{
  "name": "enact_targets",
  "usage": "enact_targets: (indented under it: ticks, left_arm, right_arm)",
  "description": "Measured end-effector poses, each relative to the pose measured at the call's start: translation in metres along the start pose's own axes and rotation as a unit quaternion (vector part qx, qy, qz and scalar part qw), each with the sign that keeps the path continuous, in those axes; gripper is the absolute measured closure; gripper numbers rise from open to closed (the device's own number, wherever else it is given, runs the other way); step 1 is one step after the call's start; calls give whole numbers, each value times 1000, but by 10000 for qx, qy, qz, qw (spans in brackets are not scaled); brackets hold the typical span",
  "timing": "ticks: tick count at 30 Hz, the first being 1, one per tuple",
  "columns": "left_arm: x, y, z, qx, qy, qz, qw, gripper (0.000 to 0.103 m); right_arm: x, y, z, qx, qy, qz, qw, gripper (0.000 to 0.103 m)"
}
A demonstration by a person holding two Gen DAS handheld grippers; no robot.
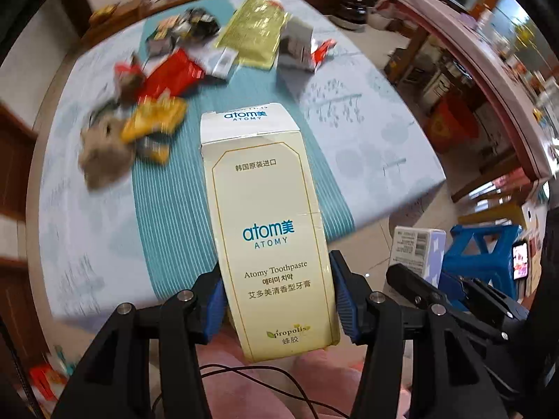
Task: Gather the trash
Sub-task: 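Carry the toothpaste box in the left gripper while the right gripper carries the purple box to the bin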
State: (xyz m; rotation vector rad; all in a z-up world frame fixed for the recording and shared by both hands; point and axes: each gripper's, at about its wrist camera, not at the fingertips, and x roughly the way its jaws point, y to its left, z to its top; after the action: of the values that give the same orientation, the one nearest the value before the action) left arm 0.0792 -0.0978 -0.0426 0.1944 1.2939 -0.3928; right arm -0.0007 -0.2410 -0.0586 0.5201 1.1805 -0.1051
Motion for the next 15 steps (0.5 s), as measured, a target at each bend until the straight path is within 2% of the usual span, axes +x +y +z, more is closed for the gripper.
enact_targets:
  ticks: [6, 15]
  left_arm:
    - [7, -13, -53, -353, 152, 285, 9989, 51]
    - [41, 1, -90, -704, 576, 459, 9948, 51]
  right_arm:
    - [9, -21, -29, -665, 507, 100, 9964, 68]
    - [41, -31, -56, -635, 885, 244, 9938, 68]
